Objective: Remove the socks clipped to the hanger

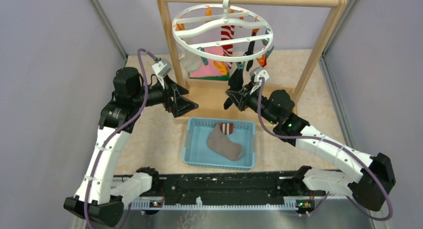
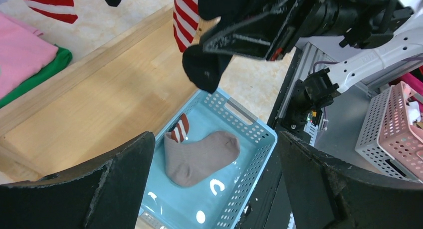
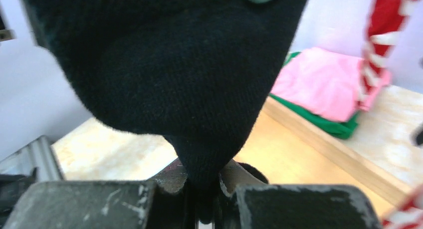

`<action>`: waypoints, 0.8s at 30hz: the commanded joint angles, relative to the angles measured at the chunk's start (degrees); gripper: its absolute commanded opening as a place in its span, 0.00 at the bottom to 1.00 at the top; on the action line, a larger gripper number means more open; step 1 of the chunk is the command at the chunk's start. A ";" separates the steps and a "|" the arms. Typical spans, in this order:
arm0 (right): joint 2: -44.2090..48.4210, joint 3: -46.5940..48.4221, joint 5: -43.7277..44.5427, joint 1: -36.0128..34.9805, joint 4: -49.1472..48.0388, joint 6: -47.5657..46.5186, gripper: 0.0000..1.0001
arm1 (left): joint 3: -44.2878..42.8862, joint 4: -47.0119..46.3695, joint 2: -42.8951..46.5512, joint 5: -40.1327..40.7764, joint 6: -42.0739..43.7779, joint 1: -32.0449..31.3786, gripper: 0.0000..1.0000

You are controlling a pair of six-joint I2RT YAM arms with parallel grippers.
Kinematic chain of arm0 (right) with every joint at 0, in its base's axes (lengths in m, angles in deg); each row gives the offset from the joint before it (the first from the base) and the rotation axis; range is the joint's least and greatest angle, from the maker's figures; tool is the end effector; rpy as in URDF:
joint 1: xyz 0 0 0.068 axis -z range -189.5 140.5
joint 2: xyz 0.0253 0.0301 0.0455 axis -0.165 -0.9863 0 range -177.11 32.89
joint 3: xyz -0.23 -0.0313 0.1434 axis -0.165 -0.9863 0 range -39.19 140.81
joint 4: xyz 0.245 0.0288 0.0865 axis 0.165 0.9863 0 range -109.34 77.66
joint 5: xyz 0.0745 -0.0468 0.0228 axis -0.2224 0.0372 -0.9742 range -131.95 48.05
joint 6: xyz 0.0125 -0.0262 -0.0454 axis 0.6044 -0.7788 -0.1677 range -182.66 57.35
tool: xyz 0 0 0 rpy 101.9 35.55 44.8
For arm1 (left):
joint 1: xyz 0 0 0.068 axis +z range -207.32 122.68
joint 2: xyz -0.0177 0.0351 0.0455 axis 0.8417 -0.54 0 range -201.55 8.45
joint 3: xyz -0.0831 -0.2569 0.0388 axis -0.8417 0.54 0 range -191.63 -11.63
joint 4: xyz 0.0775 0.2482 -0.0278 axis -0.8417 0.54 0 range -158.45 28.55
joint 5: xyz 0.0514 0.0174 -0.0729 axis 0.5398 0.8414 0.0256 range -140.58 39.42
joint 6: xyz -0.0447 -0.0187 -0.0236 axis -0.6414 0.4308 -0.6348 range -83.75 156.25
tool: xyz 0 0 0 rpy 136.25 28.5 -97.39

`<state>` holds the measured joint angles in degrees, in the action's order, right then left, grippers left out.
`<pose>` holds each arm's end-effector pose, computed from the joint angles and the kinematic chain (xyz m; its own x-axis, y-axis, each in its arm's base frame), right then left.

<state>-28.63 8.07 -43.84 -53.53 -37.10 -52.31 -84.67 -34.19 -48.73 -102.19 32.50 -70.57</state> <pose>0.1829 0.1785 0.3501 -0.0857 0.1667 -0.9823 -0.7146 0.6767 0.1772 0.1761 -0.0701 0.4297 -0.3632 0.0439 -0.9307 0.8444 0.4378 -0.3088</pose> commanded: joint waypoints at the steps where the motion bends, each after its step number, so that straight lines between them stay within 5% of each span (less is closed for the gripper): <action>1: -2.08 2.17 -5.23 -4.36 -7.31 3.99 0.07 | -0.75 -5.61 0.24 -2.98 -3.97 0.16 0.99; 9: -8.59 4.35 -7.12 -8.92 -18.50 15.84 0.13 | 4.29 -2.52 2.44 -4.40 2.22 0.11 0.99; 20: -16.33 12.46 5.78 -16.22 -19.56 19.35 0.30 | 4.59 -2.02 0.77 -1.73 13.31 -0.51 0.99; 24: -17.35 14.06 6.29 -16.41 -18.73 20.56 0.31 | 4.17 -1.09 -0.31 -1.38 15.60 -0.93 0.90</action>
<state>-45.17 18.41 -40.60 -69.46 -53.53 -33.90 -78.59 -34.89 -48.17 -103.61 43.21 -70.99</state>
